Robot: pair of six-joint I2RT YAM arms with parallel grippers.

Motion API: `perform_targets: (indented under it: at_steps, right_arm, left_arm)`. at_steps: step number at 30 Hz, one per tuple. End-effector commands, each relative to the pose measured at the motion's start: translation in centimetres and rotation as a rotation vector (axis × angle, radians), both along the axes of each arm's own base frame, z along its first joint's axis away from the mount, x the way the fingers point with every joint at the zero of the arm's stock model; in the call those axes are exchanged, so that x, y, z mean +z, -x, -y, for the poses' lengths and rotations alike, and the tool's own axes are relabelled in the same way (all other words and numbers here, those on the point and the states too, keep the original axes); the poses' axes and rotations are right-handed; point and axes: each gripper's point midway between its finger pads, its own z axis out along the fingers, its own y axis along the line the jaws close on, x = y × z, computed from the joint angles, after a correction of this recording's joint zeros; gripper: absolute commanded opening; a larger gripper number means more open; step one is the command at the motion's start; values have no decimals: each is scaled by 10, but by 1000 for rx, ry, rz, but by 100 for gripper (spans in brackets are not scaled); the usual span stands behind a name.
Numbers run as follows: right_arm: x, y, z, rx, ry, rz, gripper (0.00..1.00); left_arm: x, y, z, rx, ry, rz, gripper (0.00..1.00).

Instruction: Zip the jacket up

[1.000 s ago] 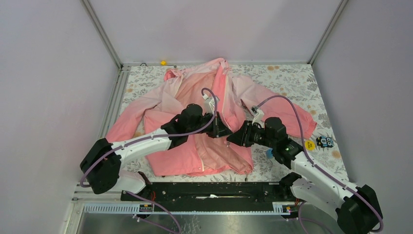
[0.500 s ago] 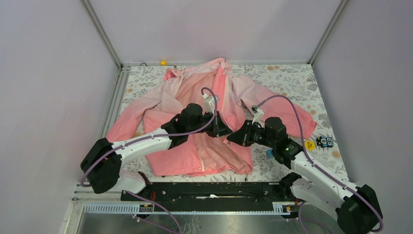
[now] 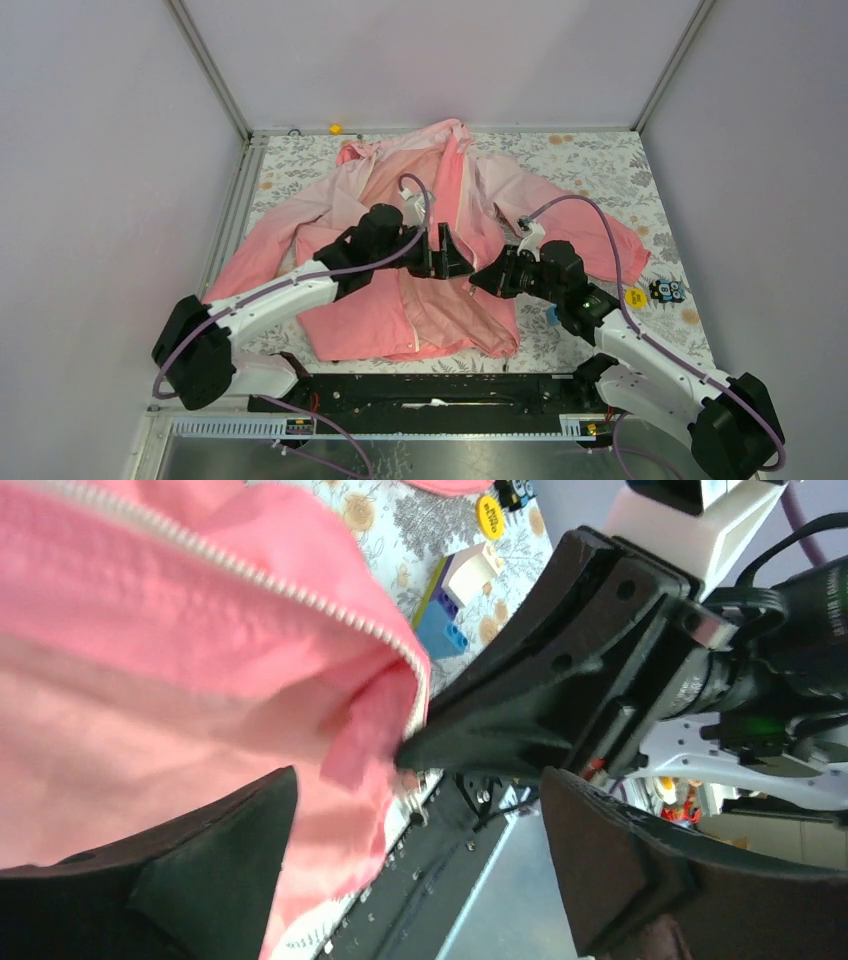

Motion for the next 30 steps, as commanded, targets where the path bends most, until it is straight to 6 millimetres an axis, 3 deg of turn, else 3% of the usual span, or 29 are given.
perform_targets:
  at_steps: [1, 6, 10, 14, 21, 30]
  right_arm:
    - [14, -17, 12, -70, 66, 103, 0]
    - [20, -15, 19, -65, 119, 143, 0]
    - [29, -12, 19, -52, 104, 165, 0]
    - [31, -6, 19, -32, 90, 175, 0]
    - [32, 9, 18, 4, 30, 174, 0]
    - [31, 20, 20, 17, -2, 181, 0]
  left_arm:
    - [27, 17, -40, 25, -103, -60, 99]
    - [11, 59, -92, 82, -333, -326, 90]
    - [-10, 101, -103, 67, -397, -614, 73]
    - [-32, 117, -108, 107, -446, -792, 66]
    - [-66, 113, -110, 89, -659, -910, 62]
    - [-100, 81, -104, 41, -872, -909, 49]
